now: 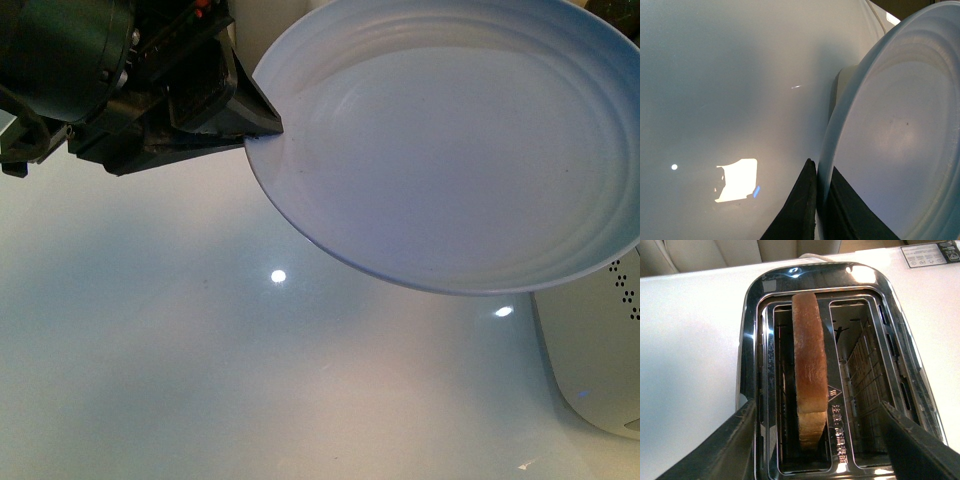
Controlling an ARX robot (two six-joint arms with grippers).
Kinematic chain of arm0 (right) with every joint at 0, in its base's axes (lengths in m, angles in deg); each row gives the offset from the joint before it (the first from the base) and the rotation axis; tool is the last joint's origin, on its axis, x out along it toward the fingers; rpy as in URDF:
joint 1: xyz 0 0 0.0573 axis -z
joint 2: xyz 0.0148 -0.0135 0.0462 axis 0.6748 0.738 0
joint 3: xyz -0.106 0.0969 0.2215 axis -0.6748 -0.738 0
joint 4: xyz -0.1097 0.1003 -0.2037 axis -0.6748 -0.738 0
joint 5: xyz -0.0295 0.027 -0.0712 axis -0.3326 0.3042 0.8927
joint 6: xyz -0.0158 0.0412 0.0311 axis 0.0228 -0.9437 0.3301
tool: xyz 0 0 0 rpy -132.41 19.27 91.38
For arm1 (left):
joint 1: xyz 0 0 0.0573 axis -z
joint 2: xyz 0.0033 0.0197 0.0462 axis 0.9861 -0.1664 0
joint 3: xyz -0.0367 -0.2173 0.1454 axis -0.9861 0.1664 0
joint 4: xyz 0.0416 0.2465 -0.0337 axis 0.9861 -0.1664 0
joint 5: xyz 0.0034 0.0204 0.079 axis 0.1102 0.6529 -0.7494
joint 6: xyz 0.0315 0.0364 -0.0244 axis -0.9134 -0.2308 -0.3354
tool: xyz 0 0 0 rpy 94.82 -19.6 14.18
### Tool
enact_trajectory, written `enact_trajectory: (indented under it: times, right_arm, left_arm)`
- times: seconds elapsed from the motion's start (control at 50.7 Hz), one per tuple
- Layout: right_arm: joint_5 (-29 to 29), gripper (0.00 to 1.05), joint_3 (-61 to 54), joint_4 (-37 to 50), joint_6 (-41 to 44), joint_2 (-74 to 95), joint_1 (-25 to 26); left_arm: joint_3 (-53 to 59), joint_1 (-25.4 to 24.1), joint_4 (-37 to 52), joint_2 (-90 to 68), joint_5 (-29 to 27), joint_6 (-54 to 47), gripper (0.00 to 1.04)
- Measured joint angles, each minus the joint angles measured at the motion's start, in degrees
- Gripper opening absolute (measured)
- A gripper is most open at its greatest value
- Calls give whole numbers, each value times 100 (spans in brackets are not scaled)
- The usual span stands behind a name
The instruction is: Left arm holds plate, right arm toasts bread
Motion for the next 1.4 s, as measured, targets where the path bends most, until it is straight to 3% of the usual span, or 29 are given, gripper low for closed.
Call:
enact_trajectory:
  times: [0.197,0.532,0.65,0.749,0.966,1.104,1.399]
  right_arm:
    - [125,97,-330,-317,-107,-1029,22]
    - [179,96,-531,-404,-94,-1860,22]
    - [-1071,82,-1137,1410,439,-1794,420]
    - [-1467,68,-1521,2435,730,-1956,542]
    - [-1512,24,-1827,2194,957,-2732,568]
    - [-1521,3,-1965,2179,988,-2957,570]
    - [-1526,2,-1967,1364,1010,-3849,570]
  left_arm:
    - [0,0,0,0,0,0,3]
    - [0,0,0,0,0,0,3]
    - [0,0,0,4,2,0,3]
    - [0,2,0,9,7,0,3]
    - [0,0,0,11,-2,0,3]
    - [0,4,0,11,11,0,3]
    - [0,7,0,13,2,0,3]
